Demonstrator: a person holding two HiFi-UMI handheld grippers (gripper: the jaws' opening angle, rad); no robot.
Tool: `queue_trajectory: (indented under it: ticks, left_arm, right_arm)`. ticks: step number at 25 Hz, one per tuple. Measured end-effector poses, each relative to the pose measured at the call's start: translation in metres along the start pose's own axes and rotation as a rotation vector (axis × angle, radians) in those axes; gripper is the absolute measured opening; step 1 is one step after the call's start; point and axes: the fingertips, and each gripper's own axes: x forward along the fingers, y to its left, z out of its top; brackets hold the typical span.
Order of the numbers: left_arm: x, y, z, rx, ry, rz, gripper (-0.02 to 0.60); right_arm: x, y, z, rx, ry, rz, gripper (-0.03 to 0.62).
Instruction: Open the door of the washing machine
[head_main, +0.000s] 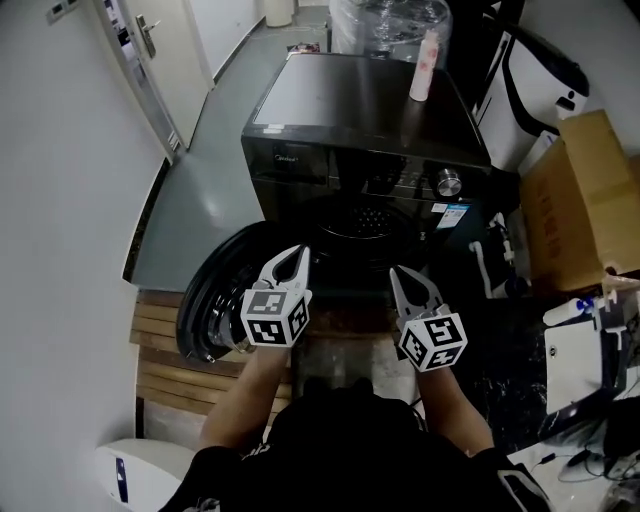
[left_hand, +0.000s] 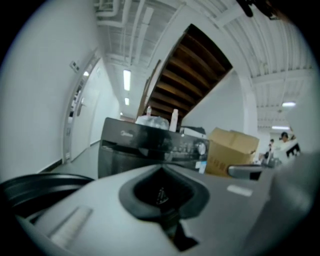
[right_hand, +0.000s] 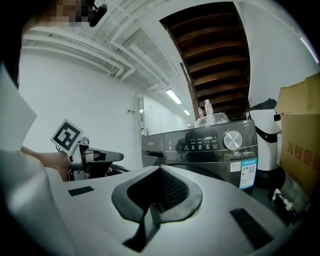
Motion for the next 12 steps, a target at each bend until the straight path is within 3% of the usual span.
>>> queue_trajectory:
  ticks: [5, 12]
  left_arm:
    - [0.007, -0.004, 0.007, 0.042, -0.016, 0.012, 0.008]
    - [0.001, -0.002, 0.001, 0.048, -0.014, 0.036, 0.008]
  right_arm:
    - [-0.001, -0.010, 0.014, -0.060, -0.030, -0.014, -0.009]
    - [-0.008, -0.024, 0.010, -0.053, -0.018, -0.017, -0.009]
